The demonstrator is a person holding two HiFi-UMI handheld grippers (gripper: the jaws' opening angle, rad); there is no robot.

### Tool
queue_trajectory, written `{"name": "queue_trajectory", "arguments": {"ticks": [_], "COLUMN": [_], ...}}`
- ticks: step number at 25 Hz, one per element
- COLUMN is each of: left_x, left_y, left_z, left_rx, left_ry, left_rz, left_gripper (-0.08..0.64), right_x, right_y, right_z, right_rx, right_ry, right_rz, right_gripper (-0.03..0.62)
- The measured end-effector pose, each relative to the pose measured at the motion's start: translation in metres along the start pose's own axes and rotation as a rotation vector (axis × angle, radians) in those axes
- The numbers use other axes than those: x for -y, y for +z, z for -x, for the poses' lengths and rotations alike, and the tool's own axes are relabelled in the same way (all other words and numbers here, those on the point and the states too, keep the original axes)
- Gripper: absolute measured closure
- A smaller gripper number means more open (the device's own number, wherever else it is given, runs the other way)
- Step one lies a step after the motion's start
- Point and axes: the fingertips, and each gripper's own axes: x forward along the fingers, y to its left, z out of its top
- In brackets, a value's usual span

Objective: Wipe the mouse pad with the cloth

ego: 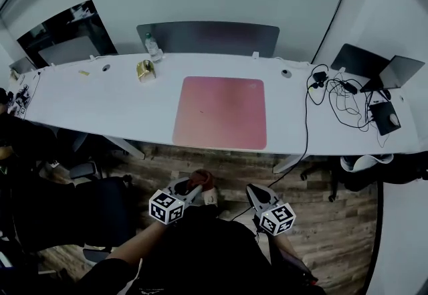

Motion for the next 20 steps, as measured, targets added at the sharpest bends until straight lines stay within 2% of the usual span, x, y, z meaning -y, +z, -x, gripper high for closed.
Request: {"name": "queue_trajectory", "arguments": {"ticks": [11, 16, 20], "left_x": [-0.006, -0.005, -0.005], "left_y": [0.006, 0.009, 0.01], "left_z": [-0.008, -0.019, -0.032], "left_rx": [0.008, -0.004, -0.023], "left_ry": [0.013, -0.002, -0.018], "left_rz": [-0.005, -0.007, -0.003], "left_gripper": [0.442, 0.442, 0.44], "right_x": [0.013, 0.024, 0.034], "right_y": [0.006, 0.015, 0.017], "right_z": [0.0, -0.001, -0.005], "right_rx": [0.018, 0.065, 0.064], "right_ry": [-0.021, -0.037, -0.051], "right_rz": [-0.004, -0.069, -0.081], "right_gripper": [0.568, 0.568, 0.568]}}
